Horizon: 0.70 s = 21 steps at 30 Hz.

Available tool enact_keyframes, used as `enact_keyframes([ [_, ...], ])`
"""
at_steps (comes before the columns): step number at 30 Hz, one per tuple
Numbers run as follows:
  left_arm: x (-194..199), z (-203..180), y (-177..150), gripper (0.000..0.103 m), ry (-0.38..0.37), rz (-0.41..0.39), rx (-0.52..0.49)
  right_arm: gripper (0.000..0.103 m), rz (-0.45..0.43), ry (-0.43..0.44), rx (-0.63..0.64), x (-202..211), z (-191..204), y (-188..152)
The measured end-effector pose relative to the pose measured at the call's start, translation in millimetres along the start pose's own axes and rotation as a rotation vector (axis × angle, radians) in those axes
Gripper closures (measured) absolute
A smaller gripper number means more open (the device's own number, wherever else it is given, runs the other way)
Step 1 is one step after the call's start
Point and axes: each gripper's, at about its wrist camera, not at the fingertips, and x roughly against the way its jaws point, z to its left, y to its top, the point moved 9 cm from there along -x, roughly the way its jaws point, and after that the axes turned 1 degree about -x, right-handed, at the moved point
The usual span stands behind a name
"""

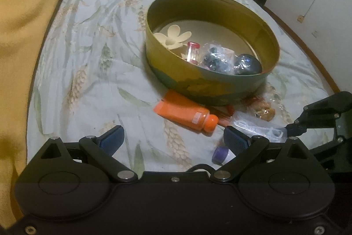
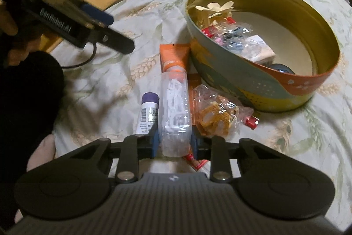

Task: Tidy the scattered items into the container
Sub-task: 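Grasp the clear plastic box with the right gripper and lift, then carry the clear plastic box toward the tin with the right gripper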

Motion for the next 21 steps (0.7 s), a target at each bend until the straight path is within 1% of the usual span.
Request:
enact_keyframes([
  [6,11,-11,6,0.009,0.037,-0.048,-0.081,0.072,-0.029,0.031,-0.133,28,-11,-4],
  [9,19,-16,15,0.009,0.045,-0.083,-0.107,0.072,-0.037,0.019,-0.183,44,-20,-6],
  [14,31,-17,31,0.009,0.119,-0.142,-0.169,0.072,-0.064,0.008,-0.263,67,-35,-9],
  [17,39,-18,38,0.009,0.125,-0.174,-0.191,0.072,-0.083,0.003,-0.307,79,-45,-9],
  [19,46,-13,45,0.008,0.183,-0.215,-0.205,0.072,-0.092,0.004,-0.329,85,-50,-9],
  [21,50,-6,52,0.008,0.224,-0.235,-0.205,0.072,-0.101,-0.001,-0.344,90,-55,-9],
])
